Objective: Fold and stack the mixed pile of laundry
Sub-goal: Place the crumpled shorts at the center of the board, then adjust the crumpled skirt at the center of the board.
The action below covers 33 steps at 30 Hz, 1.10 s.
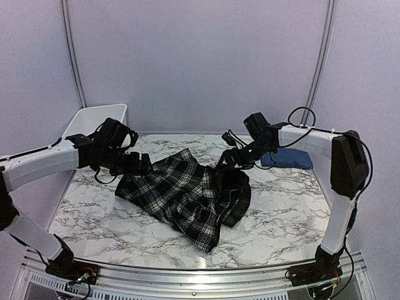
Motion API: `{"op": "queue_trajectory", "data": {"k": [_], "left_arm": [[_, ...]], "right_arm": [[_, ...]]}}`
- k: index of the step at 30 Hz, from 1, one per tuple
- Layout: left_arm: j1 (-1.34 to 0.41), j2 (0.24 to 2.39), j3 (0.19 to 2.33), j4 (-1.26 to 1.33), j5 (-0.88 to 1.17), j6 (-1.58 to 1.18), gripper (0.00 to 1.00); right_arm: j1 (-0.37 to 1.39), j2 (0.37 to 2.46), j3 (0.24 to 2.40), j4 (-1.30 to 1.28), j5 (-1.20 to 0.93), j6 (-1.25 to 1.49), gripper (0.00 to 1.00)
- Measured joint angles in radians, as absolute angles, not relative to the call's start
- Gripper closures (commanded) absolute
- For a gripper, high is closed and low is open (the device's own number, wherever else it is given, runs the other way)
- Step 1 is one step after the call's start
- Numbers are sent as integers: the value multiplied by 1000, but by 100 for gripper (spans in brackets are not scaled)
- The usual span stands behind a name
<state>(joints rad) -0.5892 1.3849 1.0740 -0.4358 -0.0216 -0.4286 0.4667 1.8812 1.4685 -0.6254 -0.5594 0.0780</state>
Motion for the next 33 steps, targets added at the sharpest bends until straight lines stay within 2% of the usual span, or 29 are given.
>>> {"op": "queue_trajectory", "data": {"k": [5, 10, 14, 17, 25, 30, 33], "left_arm": [[-585, 1626, 1238, -456, -22, -340, 1], [-545, 1848, 1456, -455, 44, -272, 6], [-472, 2004, 1618, -446, 127, -252, 11], [-435, 2091, 1687, -441, 189, -251, 20], [-458, 2165, 1683, -376, 352, -264, 25], [-481, 2136, 1633, -317, 385, -277, 25], [-481, 2126, 1632, -289, 402, -287, 30]], "right_arm": [[542, 1995, 1582, -620, -545, 95, 17], [599, 1996, 1429, -571, -537, 157, 31], [599, 1926, 1224, -503, -559, 199, 30], [598, 1850, 1132, -508, -566, 209, 27], [580, 1706, 1121, -611, -552, 152, 22], [499, 1586, 1121, -632, -561, 135, 20], [443, 1538, 1122, -644, -561, 124, 19]]}}
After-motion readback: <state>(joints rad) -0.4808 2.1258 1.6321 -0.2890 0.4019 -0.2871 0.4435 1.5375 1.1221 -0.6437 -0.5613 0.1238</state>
